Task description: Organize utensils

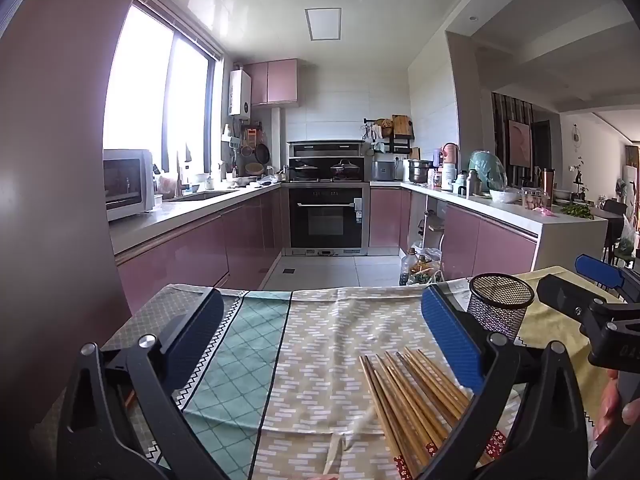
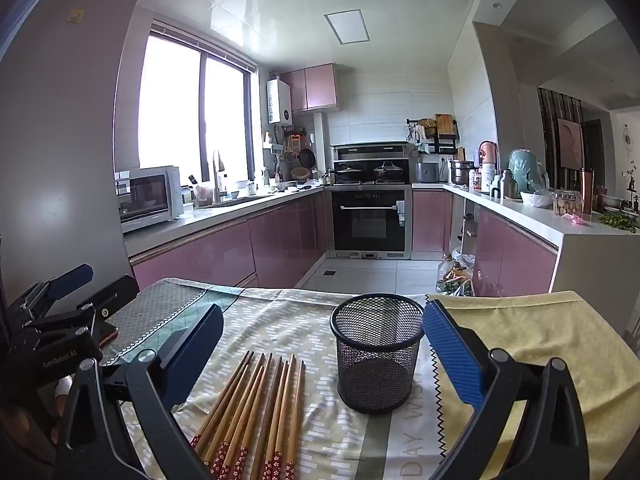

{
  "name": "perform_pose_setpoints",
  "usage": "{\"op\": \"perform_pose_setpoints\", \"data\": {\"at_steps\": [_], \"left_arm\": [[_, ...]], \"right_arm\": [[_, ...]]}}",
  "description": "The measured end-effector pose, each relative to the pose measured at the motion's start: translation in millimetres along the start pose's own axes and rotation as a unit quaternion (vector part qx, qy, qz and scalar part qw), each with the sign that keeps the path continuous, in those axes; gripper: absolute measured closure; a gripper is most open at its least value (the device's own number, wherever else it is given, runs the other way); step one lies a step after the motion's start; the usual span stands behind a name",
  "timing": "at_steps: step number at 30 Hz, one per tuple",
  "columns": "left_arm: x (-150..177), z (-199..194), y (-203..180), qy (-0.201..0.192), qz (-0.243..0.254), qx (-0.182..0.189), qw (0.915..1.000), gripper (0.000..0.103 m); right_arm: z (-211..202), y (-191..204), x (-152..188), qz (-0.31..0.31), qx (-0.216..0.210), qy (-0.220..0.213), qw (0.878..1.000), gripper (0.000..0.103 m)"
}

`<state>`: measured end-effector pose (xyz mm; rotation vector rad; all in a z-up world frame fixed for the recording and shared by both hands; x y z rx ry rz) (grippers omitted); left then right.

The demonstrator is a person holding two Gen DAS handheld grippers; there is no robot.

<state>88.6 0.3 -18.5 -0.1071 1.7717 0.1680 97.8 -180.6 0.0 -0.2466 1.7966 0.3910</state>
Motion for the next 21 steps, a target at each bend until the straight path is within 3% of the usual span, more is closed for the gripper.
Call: {"op": "perform_pose_setpoints", "data": {"at_steps": [21], "left_arm": [[0.0,-4.3,0.9,0.001,0.001,0.004,1.0000,0.006]], "right_arm": [[2.7,-1.8,6.4,0.008,-0.002,0.001,1.000,0.007]]}}
Point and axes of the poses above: each gripper's, at about its wrist camera, not at the fingertips, and z roughly the way its jaws point, y to its left, x to its underside, the point moved 9 cm from there along z, roughly the way its jaws point, and after that the axes turned 10 degrees about -x, right-handed, at the moved point
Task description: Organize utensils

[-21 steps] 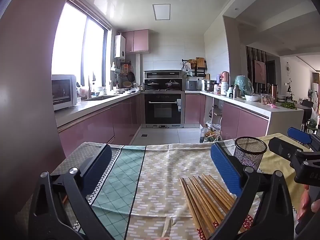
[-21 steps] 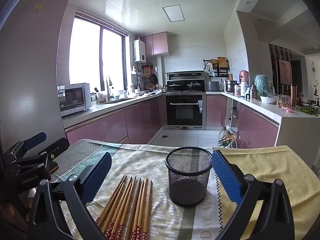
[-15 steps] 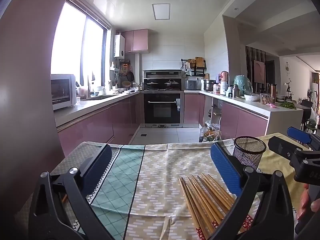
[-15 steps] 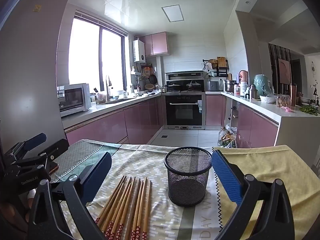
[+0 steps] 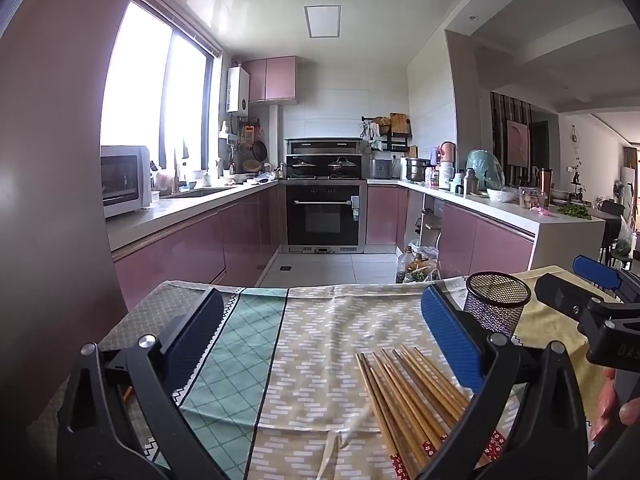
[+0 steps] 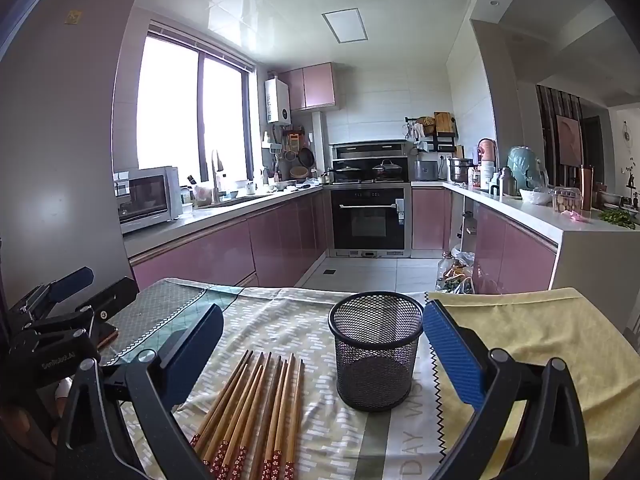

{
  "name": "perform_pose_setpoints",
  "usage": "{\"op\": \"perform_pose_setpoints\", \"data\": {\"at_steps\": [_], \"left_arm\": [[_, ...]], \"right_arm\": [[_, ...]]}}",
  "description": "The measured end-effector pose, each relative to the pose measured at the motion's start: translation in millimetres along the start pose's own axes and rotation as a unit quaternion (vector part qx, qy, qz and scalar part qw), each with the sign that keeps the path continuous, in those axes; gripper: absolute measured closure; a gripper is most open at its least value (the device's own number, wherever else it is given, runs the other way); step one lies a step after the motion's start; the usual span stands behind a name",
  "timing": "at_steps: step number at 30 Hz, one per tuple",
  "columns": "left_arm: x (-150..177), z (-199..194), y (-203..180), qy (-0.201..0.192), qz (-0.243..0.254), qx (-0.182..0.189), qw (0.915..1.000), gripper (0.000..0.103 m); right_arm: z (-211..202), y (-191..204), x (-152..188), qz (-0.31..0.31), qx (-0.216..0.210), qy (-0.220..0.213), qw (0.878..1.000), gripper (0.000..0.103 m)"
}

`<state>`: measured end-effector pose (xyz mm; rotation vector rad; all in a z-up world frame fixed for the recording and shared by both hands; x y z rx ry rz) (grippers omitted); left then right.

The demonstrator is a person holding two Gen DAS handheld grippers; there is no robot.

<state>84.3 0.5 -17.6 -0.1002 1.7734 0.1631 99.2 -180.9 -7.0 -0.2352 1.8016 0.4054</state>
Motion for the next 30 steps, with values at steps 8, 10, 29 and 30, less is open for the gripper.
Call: {"op": "perform_pose_setpoints", "data": {"at_steps": [8,10,29,30], "left_arm": [[-1.8,3.1,-0.9,-0.003,0.000,0.002,1.0000,0.006],[-1.9,3.1,-0.8,-0.003,0.001,0.001,1.0000,0.006],[-2.2,2.3,-1.0,-0.004,0.000,0.001,1.0000,0.006],[-2.2,2.2,-1.1,-0.004,0.000,0.001,1.0000,0.006]], "right_arm": [[0.2,-4.3,-1.1,-0.001,0.000,0.000,1.000,0.007],[0.2,-4.2,-1.8,-0.001,0.000,0.000,1.000,0.007],[0.5,-4.5,-1.5,0.000,0.000,0.001,1.000,0.007],[0.6,-4.6,-1.5,0.000,0.000,0.000,1.000,0.007]]}}
Point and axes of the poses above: each gripper's, at about its wrist camera, not at the fingertips, and z roughly the way its jaws point, y to its left, x to its underside, the point moved 9 cm from there along z, roughly the way its jaws point, and after that the axes turned 10 degrees about -x, right-handed, at the moved point
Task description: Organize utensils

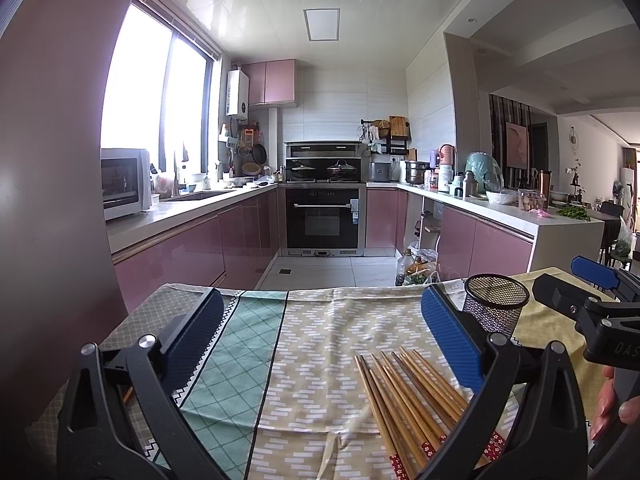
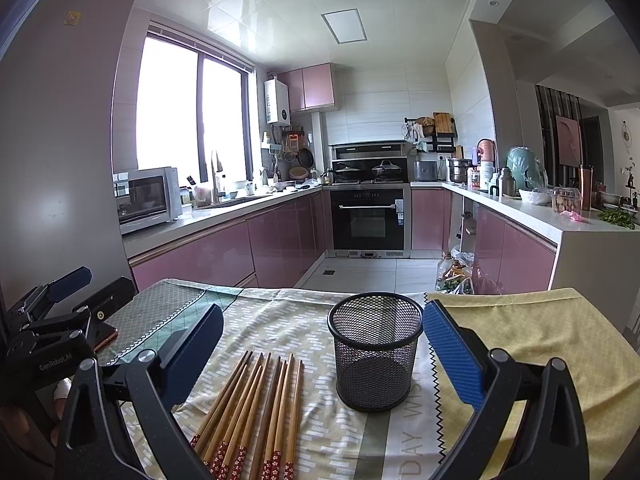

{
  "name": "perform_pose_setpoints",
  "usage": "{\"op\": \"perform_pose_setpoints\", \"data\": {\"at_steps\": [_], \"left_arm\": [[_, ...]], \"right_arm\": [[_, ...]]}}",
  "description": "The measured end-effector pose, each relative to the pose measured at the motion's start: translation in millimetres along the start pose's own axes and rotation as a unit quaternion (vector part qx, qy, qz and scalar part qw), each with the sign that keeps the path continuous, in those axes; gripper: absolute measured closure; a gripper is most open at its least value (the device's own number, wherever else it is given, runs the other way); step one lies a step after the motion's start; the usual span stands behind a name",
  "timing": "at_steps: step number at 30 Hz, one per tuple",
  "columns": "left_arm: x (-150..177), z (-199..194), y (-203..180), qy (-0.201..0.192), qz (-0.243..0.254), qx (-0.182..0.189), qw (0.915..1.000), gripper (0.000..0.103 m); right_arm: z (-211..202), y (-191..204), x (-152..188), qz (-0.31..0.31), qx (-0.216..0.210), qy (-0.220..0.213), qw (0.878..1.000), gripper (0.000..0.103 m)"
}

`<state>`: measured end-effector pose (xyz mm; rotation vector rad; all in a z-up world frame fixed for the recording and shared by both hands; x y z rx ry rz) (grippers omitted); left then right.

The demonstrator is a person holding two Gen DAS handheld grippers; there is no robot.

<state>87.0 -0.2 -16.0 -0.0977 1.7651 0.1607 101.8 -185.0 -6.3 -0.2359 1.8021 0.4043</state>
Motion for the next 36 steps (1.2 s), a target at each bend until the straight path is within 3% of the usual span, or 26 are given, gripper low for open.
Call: {"op": "perform_pose_setpoints", "data": {"at_steps": [36], "left_arm": [[1.3,-2.5,-2.5,0.000,0.001,0.000,1.0000,0.006]], "right_arm": [[-2.8,3.3,-3.4,0.002,-0.001,0.002,1.000,0.007]]}}
Point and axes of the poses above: each gripper's, at about its wrist camera, not at the fingertips, and z roughly the way its jaws point, y to its left, x to its underside, the point moved 9 cm from there along z, roughly the way its jaws point, and after that the axes turned 10 degrees about -x, right-handed, at the moved point
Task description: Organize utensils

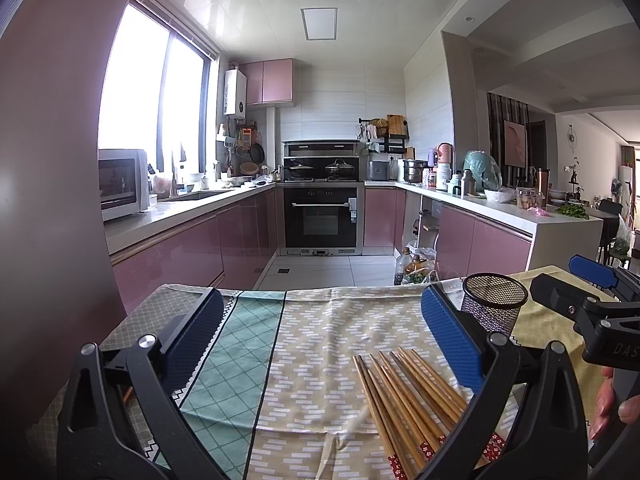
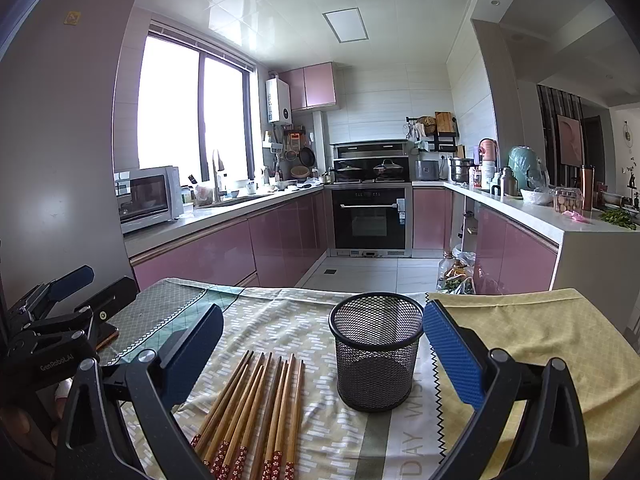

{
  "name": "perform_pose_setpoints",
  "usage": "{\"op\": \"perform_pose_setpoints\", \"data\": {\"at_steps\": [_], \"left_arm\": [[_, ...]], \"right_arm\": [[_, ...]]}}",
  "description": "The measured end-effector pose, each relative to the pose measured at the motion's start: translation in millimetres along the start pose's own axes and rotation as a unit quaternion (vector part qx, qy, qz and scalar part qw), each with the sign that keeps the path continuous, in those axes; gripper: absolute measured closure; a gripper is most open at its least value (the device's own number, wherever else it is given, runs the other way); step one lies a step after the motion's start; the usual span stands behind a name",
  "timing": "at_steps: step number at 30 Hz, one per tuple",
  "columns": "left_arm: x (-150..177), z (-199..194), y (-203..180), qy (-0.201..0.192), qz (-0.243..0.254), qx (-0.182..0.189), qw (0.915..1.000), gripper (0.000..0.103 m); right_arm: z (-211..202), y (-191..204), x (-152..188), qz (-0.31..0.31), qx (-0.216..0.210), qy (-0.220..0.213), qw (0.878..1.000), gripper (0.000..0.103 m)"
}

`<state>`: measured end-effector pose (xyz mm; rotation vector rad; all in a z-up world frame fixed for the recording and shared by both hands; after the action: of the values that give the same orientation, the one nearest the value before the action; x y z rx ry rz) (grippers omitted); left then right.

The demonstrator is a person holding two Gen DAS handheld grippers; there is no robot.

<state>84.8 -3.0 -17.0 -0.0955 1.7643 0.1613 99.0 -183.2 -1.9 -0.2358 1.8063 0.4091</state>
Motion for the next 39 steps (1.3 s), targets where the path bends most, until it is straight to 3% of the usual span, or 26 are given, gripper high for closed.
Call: {"op": "perform_pose_setpoints", "data": {"at_steps": [25,32,36,39], "left_arm": [[9.5,4.6,-7.1,0.016,0.006,0.013,0.9998,0.006],[19.1,11.8,-8.1,0.043,0.017,0.025,0.9986,0.006],[34.1,22.7,-13.6,0.078,0.039,0.036,0.9955,0.013],[52.3,33.4,-22.3,0.119,0.066,0.052,0.9893,0.020]], "right_arm": [[5.2,1.4,8.4,0.008,-0.015,0.022,1.000,0.007],[10.6,2.5,23.3,0.009,-0.031,0.060,0.998,0.007],[18.6,9.1,41.5,-0.002,-0.048,0.107,0.993,0.007],[30.1,11.8,61.4,-0.004,-0.061,0.157,0.986,0.019]]}}
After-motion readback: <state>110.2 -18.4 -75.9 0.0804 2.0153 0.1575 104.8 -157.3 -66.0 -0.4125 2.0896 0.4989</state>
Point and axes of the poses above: each gripper's, at about its wrist camera, not at the fingertips, and z roughly the way its jaws point, y to its left, x to its underside, the point moved 9 cm from there along z, roughly the way its jaws point, and after that the axes turned 10 degrees about -x, right-handed, at the moved point
